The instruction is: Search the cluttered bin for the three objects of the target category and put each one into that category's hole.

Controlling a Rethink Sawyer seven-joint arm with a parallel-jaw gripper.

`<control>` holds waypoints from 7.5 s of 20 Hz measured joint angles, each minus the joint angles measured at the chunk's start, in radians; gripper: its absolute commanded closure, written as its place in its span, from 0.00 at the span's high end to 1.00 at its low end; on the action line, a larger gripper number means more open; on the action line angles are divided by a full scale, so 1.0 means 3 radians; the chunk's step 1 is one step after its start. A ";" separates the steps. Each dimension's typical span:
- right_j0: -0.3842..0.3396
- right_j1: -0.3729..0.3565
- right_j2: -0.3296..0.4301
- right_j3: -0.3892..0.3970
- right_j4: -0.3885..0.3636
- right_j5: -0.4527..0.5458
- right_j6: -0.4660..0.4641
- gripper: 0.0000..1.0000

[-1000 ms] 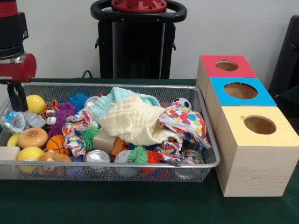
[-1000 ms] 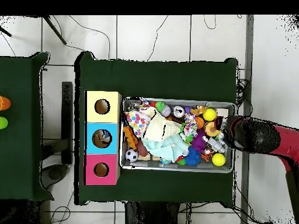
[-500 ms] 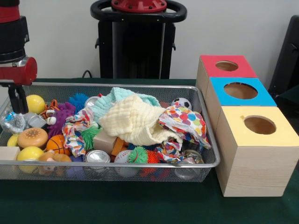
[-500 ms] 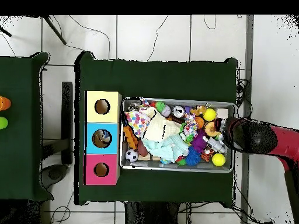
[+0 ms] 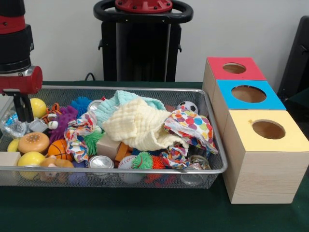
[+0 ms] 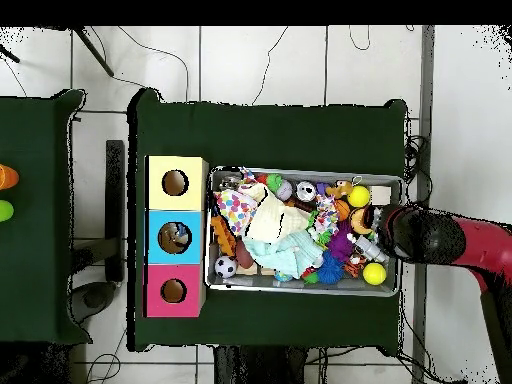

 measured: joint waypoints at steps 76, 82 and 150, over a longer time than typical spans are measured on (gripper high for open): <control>0.0109 0.0411 0.0095 -0.0394 -0.0186 0.0340 -0.0316 1.00; 0.0027 0.0292 0.0097 -0.0326 -0.0174 0.0351 -0.0321 1.00; -0.0307 0.0176 0.0107 0.0070 -0.0148 0.0315 -0.0565 1.00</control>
